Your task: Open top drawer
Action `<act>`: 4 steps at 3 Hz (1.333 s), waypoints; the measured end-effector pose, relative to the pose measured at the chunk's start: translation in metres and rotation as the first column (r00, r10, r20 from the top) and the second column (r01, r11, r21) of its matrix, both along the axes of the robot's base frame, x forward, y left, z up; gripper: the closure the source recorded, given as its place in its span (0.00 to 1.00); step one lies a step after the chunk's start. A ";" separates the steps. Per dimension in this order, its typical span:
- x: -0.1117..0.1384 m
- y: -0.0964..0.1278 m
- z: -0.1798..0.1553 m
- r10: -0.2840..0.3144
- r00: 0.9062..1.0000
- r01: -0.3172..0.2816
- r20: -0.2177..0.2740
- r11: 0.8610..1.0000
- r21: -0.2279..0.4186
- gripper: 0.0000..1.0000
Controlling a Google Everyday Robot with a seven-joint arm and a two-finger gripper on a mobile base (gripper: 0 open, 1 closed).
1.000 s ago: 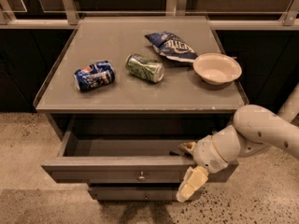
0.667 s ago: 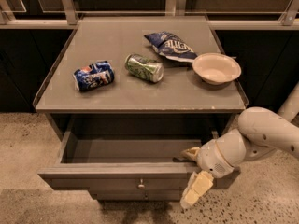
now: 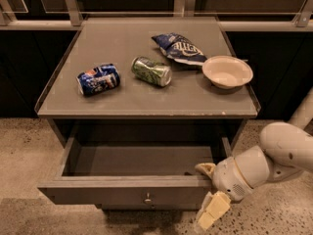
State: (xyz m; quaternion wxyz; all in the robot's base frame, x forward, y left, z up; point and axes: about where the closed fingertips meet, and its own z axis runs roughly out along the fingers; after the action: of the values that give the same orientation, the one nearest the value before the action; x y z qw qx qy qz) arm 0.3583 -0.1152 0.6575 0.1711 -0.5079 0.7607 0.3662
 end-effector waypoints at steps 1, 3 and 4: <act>0.000 0.000 0.004 -0.001 1.000 0.001 -0.003 1.000 0.001 0.00; -0.033 -0.005 0.010 -0.014 0.999 0.015 -0.031 1.000 0.018 0.00; -0.019 -0.025 0.033 -0.063 0.985 0.068 0.160 0.997 -0.029 0.00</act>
Offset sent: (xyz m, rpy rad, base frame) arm -0.1304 -0.0230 0.0252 0.0686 0.1184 -0.0568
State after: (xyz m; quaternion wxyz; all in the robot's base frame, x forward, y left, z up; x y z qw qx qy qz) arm 0.3391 -0.1400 0.6901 0.2344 -0.5131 0.7672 0.3053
